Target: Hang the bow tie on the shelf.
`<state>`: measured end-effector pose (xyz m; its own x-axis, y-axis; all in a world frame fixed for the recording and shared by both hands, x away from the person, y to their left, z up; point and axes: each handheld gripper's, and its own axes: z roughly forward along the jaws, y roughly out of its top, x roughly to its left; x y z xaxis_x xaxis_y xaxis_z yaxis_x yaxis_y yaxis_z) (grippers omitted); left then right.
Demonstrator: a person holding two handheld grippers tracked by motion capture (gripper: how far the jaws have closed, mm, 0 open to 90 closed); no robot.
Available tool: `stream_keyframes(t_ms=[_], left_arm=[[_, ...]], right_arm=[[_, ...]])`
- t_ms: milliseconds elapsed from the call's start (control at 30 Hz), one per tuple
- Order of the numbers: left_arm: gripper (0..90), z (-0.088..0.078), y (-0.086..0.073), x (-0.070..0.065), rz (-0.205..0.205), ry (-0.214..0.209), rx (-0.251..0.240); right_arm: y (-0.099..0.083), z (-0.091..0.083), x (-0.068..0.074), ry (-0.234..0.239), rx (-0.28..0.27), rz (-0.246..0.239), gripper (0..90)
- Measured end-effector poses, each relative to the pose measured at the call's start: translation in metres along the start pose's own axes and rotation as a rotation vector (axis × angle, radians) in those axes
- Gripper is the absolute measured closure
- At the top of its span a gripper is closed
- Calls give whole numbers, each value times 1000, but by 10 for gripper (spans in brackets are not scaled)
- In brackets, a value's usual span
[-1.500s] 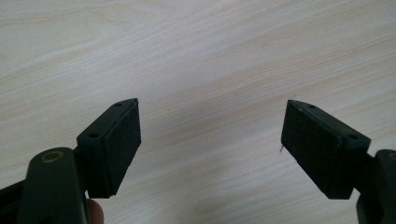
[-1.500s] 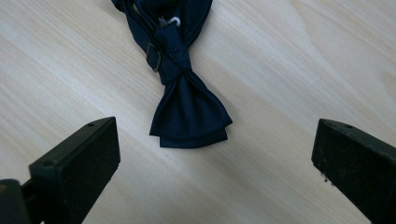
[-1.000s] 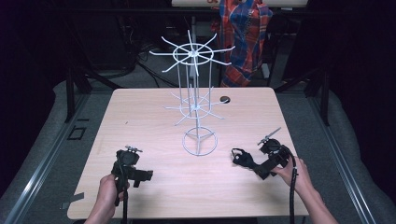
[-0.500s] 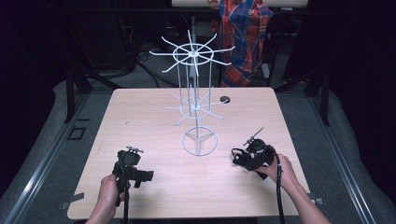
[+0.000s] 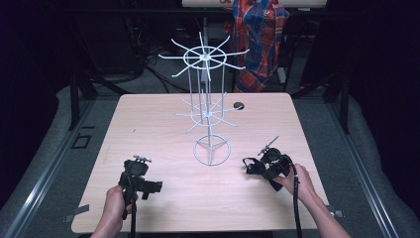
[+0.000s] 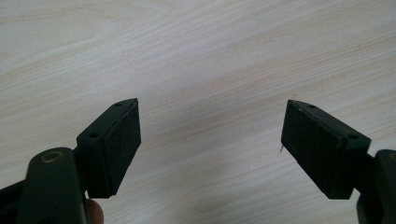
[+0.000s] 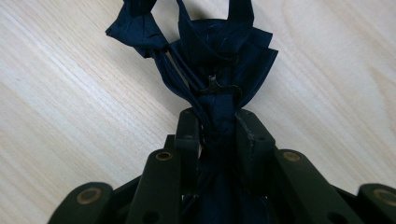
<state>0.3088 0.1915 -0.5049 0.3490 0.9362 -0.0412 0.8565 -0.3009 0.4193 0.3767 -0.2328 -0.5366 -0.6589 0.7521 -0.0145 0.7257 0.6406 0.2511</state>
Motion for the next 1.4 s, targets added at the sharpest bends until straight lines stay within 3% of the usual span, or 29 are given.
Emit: stream_keyframes(t_ms=[67, 133, 233, 300, 533, 667, 1033, 1167, 1400], left_arm=[[200, 0, 0, 0, -2, 1, -1], [200, 0, 0, 0, -4, 2, 0], [200, -1, -1, 0, -4, 0, -1], [200, -1, -1, 0, -5, -2, -2], [200, 1, 0, 1, -8, 1, -1], [201, 0, -1, 1, -7, 0, -1], [200, -1, -2, 2, -10, 5, -4], [200, -1, -2, 2, -10, 4, -5], [200, -1, -2, 2, -11, 3, -2]], right_arm=[[-1, -2, 0, -8, -15, -5, 728], [1, -5, -1, -10, 19, -30, 728], [-1, -4, 1, -10, -20, -4, 728], [-1, -6, 1, -10, -18, -11, 728], [-2, -14, 0, 7, -88, 7, 728], [-3, -17, -1, 7, -70, -10, 727], [-6, -27, -1, 5, -124, -16, 728], [-7, -31, -1, 25, -164, 9, 727], [-6, -39, 0, 16, -187, -5, 727]])
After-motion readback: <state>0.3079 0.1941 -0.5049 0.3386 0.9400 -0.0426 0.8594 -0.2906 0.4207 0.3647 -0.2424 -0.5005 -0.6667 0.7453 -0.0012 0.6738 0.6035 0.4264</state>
